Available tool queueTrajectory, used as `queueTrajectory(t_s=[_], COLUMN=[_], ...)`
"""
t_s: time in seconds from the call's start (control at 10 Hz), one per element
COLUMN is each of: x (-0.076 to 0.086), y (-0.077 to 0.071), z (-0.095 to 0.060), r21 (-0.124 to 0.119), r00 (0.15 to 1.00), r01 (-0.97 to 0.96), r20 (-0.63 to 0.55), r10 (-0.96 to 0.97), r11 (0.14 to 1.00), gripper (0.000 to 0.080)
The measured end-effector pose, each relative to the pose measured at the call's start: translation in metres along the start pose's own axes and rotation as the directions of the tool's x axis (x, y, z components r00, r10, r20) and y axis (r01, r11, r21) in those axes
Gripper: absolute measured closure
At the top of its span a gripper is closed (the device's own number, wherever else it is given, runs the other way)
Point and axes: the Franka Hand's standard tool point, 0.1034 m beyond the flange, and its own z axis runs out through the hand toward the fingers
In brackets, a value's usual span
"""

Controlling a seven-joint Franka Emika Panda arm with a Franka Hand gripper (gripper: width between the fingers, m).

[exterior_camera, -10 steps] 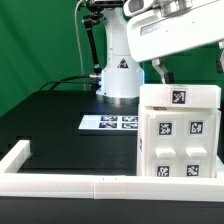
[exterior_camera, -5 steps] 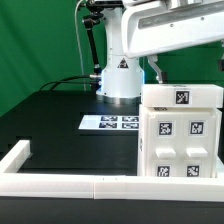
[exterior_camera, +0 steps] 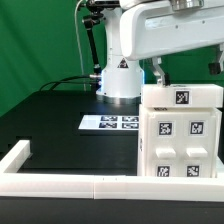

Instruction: Assemble cabinet

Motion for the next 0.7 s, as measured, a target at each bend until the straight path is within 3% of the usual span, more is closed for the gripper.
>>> queueTrajectory(t_s=[0.3,0.6,0.7], x=[-0.0023,-0.0053,-0.0078], y=[0.0042,0.0094,0.0107], z=[0.0019,0.0025,0.0037], r21=[-0.034,-0.026,-0.013], r00=[0.908,0.784,0.750], r01=[0.419,0.620,0.659], r20=[0.049,0.074,0.084], r10=[-0.417,-0.617,-0.656], r11=[0.907,0.785,0.752], gripper=[0.0002,0.0002,0.0002])
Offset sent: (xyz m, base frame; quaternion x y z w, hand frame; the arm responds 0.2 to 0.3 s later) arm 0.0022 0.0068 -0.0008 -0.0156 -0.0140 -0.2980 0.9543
